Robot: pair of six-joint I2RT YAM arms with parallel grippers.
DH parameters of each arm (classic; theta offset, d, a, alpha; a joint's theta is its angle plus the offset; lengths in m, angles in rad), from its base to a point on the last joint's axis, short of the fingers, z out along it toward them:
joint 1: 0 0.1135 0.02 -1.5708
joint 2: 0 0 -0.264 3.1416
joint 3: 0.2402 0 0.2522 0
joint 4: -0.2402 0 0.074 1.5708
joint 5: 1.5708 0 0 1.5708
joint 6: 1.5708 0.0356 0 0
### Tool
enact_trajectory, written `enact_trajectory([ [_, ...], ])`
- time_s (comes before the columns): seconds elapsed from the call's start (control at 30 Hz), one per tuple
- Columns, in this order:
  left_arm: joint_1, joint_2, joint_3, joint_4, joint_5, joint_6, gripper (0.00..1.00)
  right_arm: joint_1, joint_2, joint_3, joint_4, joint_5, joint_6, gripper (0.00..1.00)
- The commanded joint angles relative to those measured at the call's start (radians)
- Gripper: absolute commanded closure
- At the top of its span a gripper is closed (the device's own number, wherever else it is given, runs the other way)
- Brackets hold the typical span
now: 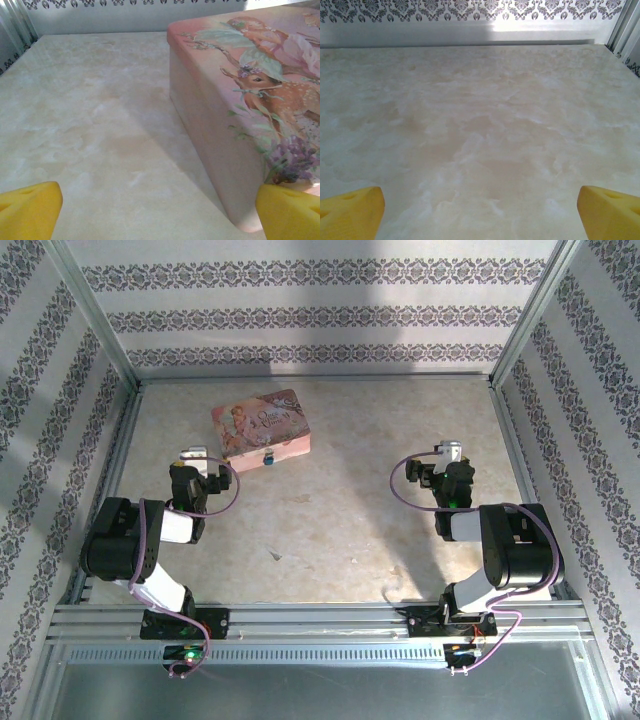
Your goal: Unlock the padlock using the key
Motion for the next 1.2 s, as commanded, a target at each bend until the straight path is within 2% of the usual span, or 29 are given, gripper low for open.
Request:
enact_trajectory([
  [0.0, 0.005, -0.137, 0.002, -0.102, -0.006, -0.007, 0.01, 0.004, -0.117, 0.013, -0.069, 0.012, 0.018, 0.02],
  [0.07, 0.005, -0.241, 0.043, -0.247, -0.031, -0.018, 0.01, 0.0, -0.218, 0.034, -0.194, 0.019, 0.028, 0.02],
  [0.2, 0.005, -0.397, 0.162, -0.473, -0.088, -0.066, 0.01, -0.007, -0.376, 0.152, -0.498, -0.053, 0.083, 0.02],
  [0.4, 0.006, -0.527, 0.312, -0.755, -0.058, -0.265, 0.01, -0.001, -0.433, 0.368, -0.84, -0.263, 0.29, 0.02],
  [0.57, 0.008, -0.598, 0.372, -0.943, 0.006, -0.407, 0.01, 0.063, -0.395, 0.438, -0.887, -0.397, 0.477, 0.02],
  [0.7, 0.026, -0.549, 0.504, -1.198, 0.04, -0.437, 0.01, 0.173, -0.306, 0.507, -0.905, -0.401, 0.509, 0.02],
  [0.77, 0.045, -0.513, 0.556, -1.268, 0.088, -0.439, 0.01, 0.227, -0.248, 0.546, -0.895, -0.389, 0.511, 0.02],
  [0.9, 0.081, -0.448, 0.589, -1.285, 0.191, -0.466, 0.01, 0.324, -0.11, 0.635, -0.857, -0.344, 0.516, 0.02],
  [1.0, 0.127, -0.384, 0.592, -1.253, 0.312, -0.514, 0.01, 0.375, 0.001, 0.726, -0.857, -0.341, 0.508, 0.02],
  [1.17, 0.174, -0.258, 0.62, -1.178, 0.496, -0.539, 0.01, 0.418, 0.183, 0.874, -0.852, -0.334, 0.497, 0.02],
])
